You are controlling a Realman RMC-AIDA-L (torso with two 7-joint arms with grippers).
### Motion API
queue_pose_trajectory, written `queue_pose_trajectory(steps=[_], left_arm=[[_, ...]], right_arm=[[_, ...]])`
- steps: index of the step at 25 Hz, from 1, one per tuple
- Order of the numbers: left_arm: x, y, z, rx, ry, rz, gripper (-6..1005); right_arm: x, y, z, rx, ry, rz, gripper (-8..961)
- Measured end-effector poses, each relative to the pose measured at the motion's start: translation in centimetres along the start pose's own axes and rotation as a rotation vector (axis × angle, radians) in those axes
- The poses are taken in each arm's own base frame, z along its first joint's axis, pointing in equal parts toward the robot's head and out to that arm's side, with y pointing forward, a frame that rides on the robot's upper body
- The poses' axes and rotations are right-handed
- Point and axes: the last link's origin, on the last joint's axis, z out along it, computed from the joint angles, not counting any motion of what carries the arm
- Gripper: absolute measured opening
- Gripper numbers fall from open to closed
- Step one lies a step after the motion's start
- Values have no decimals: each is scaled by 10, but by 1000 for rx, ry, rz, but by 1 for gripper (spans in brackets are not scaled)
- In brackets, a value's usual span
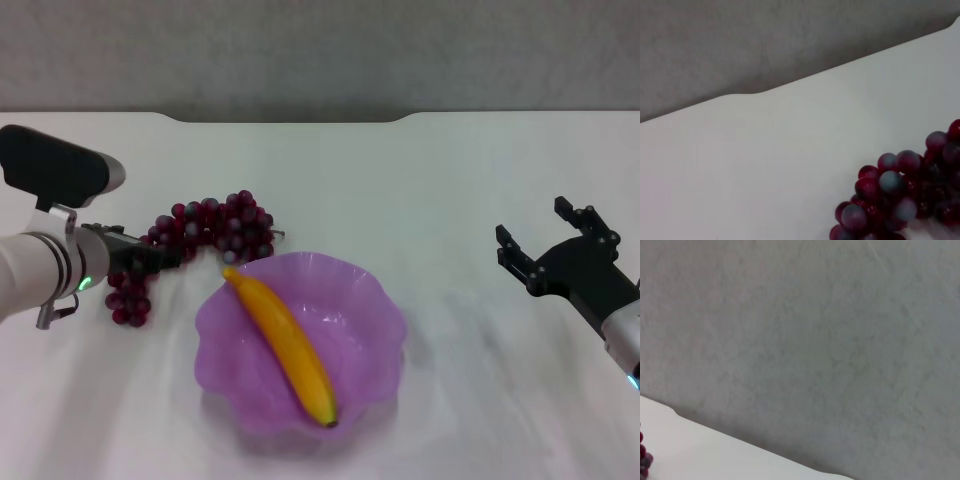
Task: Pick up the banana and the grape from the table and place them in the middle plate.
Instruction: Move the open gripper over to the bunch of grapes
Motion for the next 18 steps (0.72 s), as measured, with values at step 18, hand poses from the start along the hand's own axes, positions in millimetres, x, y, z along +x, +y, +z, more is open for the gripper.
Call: queue_pose_trajectory(steps=[18], left_arm=[[-28,-9,7,56,-39,-41,865]], right_arm=[[-1,1,1,-5,-2,8,821]])
